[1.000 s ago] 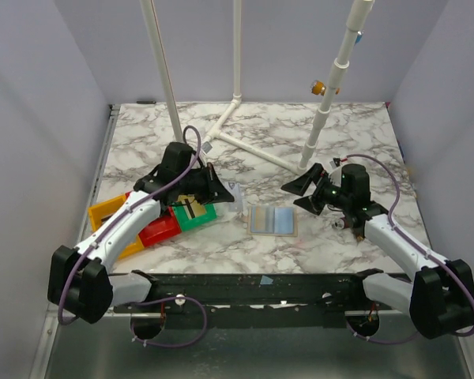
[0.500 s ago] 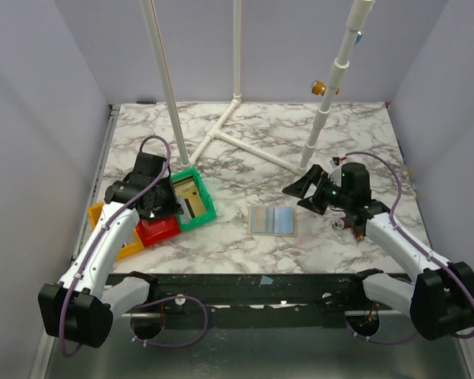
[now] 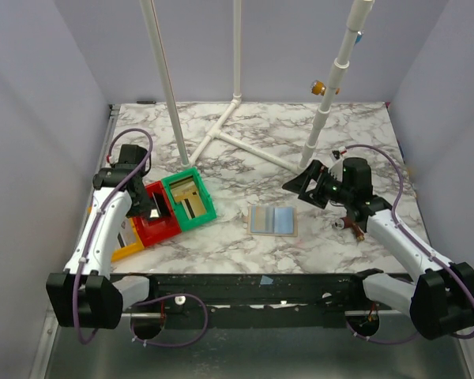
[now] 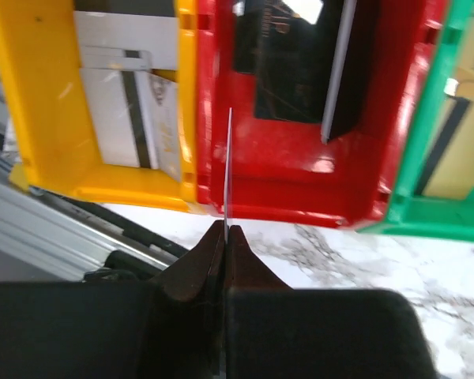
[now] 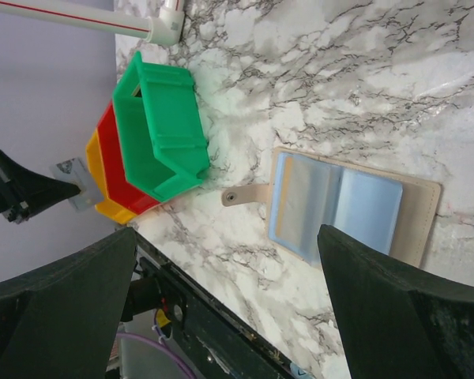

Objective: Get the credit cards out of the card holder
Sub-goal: Place the credit card in the storage box.

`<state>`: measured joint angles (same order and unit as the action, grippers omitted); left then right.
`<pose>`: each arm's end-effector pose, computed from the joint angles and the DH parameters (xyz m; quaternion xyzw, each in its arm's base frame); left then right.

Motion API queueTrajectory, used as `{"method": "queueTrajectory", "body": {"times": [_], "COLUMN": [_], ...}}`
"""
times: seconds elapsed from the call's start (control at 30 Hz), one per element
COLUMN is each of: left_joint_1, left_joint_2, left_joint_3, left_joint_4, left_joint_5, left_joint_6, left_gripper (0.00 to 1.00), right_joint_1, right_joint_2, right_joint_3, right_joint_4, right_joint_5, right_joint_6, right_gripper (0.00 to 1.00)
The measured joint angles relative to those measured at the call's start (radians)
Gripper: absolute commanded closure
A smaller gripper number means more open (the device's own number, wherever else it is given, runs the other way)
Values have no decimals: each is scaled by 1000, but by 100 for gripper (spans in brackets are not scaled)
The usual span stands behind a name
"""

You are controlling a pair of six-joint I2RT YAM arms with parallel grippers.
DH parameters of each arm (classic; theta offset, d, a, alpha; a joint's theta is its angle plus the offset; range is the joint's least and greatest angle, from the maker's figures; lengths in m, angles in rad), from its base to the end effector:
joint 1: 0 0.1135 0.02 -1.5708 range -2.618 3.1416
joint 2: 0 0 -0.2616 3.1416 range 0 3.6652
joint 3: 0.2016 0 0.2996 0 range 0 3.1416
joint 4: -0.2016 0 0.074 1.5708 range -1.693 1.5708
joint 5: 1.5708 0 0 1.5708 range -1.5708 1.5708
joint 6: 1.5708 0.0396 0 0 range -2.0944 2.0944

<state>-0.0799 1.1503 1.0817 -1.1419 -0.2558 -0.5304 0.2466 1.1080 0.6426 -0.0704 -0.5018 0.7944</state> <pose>0.2498 -0.0099 0.2869 -0.2402 0.9460 0.0663 0.2072 0.2726 0.0883 0.2140 0.1095 0.8437 0.4255 0.3085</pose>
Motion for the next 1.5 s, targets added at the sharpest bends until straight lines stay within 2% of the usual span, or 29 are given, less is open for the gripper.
{"method": "queueTrajectory", "body": {"times": [0.3, 0.57, 0.97, 1.27, 1.3, 1.33, 1.37, 1.4, 1.43, 1.5], "left_joint_1": [150, 158, 181, 185, 185, 185, 185, 186, 186, 190], "left_joint_2": [111, 203, 237, 291, 296, 298, 298, 298, 298, 298], "left_joint_3": [0, 39, -43, -44, -44, -44, -44, -44, -44, -44], "left_joint_4": [5, -5, 39, 71, 75, 79, 83, 85, 89, 98], "left_joint_5": [-183, -314, -339, -347, -346, -346, -346, -346, -345, -340], "left_joint_6": [38, 31, 5, -5, -5, -5, -3, -3, -2, -1], "left_gripper": [100, 100, 100, 100, 95, 85, 55, 30, 22, 19], "right_joint_1": [0, 1, 1, 1, 1, 1, 2, 1, 1, 1], "right_joint_2": [0, 18, 37, 37, 37, 37, 37, 37, 37, 37], "right_joint_3": [9, 12, 45, 45, 45, 45, 45, 45, 45, 45], "right_joint_4": [-37, -71, -136, -164, -164, -164, -164, -164, -164, -165], "right_joint_5": [0, -17, -29, -31, -31, -31, -31, -31, -30, -31], "right_joint_6": [-23, -61, -109, -116, -116, -116, -116, -116, -116, -117], "right_gripper": [0, 0, 0, 0, 0, 0, 0, 0, 0, 0]}}
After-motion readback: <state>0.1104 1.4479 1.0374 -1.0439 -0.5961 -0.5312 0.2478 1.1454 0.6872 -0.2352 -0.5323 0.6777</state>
